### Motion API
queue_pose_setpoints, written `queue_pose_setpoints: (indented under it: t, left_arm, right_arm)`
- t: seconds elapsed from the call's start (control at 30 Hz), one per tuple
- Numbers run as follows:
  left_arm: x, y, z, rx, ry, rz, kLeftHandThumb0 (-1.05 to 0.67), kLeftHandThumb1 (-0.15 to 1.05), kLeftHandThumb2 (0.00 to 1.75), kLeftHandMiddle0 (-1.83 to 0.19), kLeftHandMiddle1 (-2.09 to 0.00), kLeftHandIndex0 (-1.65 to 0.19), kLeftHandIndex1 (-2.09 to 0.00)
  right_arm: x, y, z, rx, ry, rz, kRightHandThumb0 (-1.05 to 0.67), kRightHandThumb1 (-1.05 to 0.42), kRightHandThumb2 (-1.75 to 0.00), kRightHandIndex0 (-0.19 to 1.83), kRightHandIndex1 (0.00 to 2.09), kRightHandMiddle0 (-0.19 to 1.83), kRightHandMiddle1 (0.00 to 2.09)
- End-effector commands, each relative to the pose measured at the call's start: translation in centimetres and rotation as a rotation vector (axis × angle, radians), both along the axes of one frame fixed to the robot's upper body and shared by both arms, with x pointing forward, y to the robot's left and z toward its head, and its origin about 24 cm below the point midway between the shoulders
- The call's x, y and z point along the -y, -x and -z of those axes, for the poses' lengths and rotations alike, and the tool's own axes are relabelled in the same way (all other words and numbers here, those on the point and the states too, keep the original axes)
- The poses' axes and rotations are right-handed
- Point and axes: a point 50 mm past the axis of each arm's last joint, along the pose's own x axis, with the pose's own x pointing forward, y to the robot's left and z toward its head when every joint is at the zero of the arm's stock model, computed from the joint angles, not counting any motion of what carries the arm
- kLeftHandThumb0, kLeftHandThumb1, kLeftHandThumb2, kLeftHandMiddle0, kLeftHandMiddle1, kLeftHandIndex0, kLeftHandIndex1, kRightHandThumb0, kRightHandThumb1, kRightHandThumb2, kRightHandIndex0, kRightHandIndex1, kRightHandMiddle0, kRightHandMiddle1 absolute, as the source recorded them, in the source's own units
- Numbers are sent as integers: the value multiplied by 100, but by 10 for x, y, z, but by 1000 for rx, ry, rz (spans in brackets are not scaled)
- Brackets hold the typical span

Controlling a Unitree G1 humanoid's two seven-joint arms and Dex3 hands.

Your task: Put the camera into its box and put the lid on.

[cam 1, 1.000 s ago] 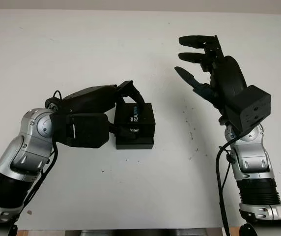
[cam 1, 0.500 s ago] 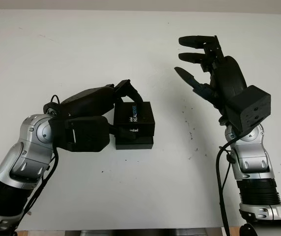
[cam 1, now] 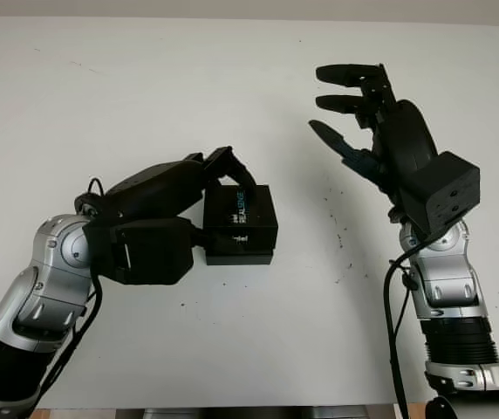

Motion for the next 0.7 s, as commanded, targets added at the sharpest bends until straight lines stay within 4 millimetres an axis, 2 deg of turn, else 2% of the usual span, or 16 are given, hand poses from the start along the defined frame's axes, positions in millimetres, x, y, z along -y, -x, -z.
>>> queue_pose_setpoints:
  t: [0.0,0.4,0.47,0.53,0.6,0.63,0.67]
  left_arm:
    - [-1,4,-2,10,-6,10,-48,104,6,13,-155,19,-129]
    - [-5,9,-1,7,-33,19,-49,105,6,15,-155,18,-125]
    - [-5,10,-1,4,-35,16,-48,105,6,14,-152,16,-122]
    - [-6,11,0,3,-35,15,-49,105,7,13,-151,16,-121]
    - [-6,11,0,1,-37,14,-49,105,7,12,-151,16,-121]
    - [-6,11,1,0,-38,13,-49,105,7,13,-151,16,-121]
    - [-7,12,1,-1,-38,13,-49,105,8,13,-150,17,-122]
  right_arm:
    - [1,2,-1,4,-4,1,-41,-105,-14,5,101,-6,110]
    - [2,2,-1,1,0,-6,-41,-105,-16,1,101,-8,110]
    - [2,2,-1,-1,19,-22,-48,-105,-19,-4,96,-10,109]
    - [2,3,-1,-3,54,-53,-65,-105,-30,-12,53,-15,66]
    - [3,3,-1,-16,75,-107,-72,-105,-35,-17,18,-18,25]
    - [3,2,-1,-21,85,-128,-76,-105,-37,-18,7,-19,10]
    - [3,2,0,-21,95,-142,-79,-105,-39,-19,4,-19,5]
